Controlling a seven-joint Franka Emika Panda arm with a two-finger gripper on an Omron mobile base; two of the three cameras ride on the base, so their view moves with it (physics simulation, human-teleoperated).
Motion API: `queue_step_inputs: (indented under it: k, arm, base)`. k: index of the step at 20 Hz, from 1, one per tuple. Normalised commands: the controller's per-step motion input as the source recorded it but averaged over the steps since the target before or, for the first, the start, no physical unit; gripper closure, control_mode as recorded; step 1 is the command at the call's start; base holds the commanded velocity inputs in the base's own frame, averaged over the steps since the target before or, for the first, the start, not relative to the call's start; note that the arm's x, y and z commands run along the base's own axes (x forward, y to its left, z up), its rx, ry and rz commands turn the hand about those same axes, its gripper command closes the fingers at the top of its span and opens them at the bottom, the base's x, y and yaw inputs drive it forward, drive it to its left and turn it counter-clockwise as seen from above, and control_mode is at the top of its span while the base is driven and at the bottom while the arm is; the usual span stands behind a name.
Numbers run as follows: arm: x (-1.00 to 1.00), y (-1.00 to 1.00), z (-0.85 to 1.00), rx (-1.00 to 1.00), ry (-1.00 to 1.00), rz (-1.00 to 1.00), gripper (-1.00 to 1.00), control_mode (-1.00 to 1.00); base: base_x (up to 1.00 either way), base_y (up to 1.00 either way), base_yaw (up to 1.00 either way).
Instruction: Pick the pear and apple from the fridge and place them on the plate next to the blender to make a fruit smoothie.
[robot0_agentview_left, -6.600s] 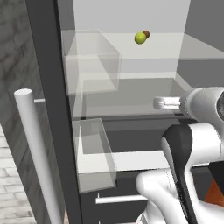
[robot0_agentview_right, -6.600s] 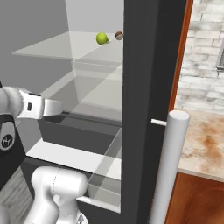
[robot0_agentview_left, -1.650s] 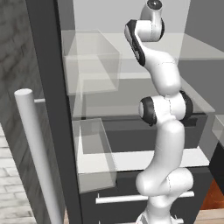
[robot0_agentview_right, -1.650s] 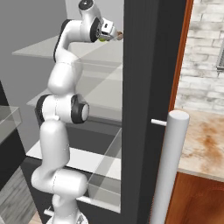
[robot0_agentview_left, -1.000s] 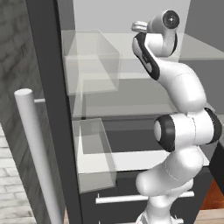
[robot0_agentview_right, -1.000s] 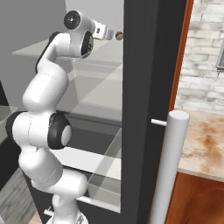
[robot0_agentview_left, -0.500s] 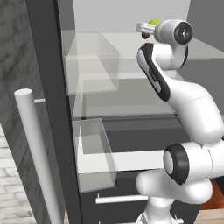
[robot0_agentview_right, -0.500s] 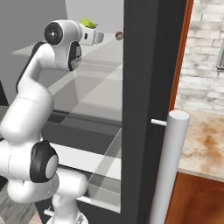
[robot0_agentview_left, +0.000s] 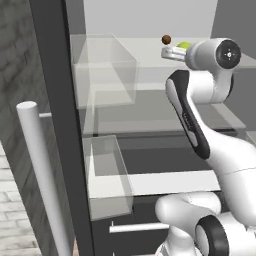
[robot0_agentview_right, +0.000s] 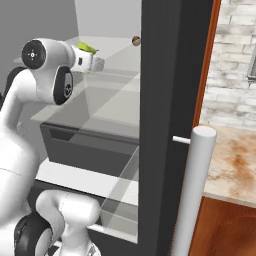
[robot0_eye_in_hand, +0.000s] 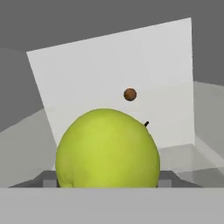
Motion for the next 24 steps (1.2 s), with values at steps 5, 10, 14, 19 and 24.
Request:
queue_step_inputs:
  k: [5,10,14,19,24]
  arm:
    - [-1.0,0.23,-1.0,-0.02,0.4,0.0,1.0,-1.0]
    - [-1.0,0.0,-0.63,0.06,0.7,0.0,1.0,-1.0]
    - [-0.48,0.0,-0.2,0.02,0.33,0.0,1.0,-1.0]
    - [-0.29,0.0,-0.04,0.0,0.01,0.0,1.0,-1.0]
    - [-0.2,0.0,-0.05,0.0,0.01,0.0,1.0,1.0]
  base:
    - [0.0,0.0,0.0]
    - [0.0,0.0,0.0]
    - [0.0,0.0,0.0]
    - [0.0,0.0,0.0]
    - [-0.8,0.0,-0.11]
